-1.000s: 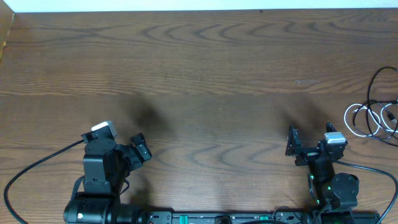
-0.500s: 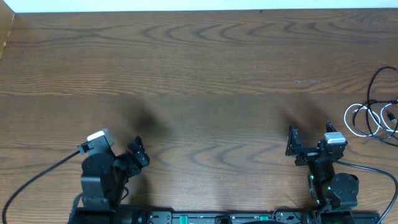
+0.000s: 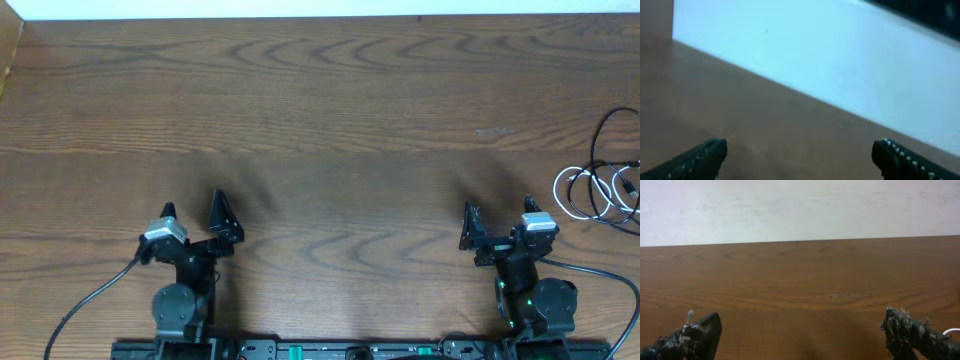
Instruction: Untangle cables
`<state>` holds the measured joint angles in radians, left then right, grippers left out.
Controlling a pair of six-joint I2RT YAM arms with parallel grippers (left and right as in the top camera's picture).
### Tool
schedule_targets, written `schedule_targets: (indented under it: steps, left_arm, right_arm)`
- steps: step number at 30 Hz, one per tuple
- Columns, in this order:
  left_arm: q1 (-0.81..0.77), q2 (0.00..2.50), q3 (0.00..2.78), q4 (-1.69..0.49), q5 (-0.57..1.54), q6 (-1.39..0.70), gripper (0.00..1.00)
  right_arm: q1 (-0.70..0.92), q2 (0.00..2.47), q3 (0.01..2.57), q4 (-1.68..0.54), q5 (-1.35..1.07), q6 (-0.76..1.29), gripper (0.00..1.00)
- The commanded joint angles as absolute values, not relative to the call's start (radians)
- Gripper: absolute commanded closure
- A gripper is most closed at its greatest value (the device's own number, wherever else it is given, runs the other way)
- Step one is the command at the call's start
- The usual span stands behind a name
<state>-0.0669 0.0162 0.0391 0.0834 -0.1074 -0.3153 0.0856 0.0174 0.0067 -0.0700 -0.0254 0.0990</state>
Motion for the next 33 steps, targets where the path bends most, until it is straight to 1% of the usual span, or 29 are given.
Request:
schedule_targets:
  steps: [1,3,5,6,7,33]
  left_arm:
    - [-0.061,0.001,0.004,0.138,-0.113,-0.222,0.02]
    - [-0.061,0.001,0.004,0.120,-0.113,-0.183,0.02]
    - [-0.061,0.001,0.004,0.052,-0.114,-0.179,0.02]
    - [-0.061,0.001,0.004,-0.041,-0.113,-0.180,0.02]
    - [-0.061,0.001,0.004,-0.071,-0.112,-0.179,0.02]
    - [-0.061,0.004,0.005,-0.063,-0.110,-0.180,0.02]
  right_arm:
    - [0.093,0.012,0.006,-0.075,-0.017,0.096,0.01]
    - [0.093,0.012,0.006,-0.075,-0.017,0.096,0.01]
    - [0.093,0.012,0.006,-0.075,-0.017,0.096,0.01]
    - [0.093,0.012,0.006,-0.075,-0.017,0.096,0.01]
    - [0.093,0.012,0.006,-0.075,-0.017,0.096,0.01]
    - [0.093,0.012,0.006,-0.075,-0.017,0.096,0.01]
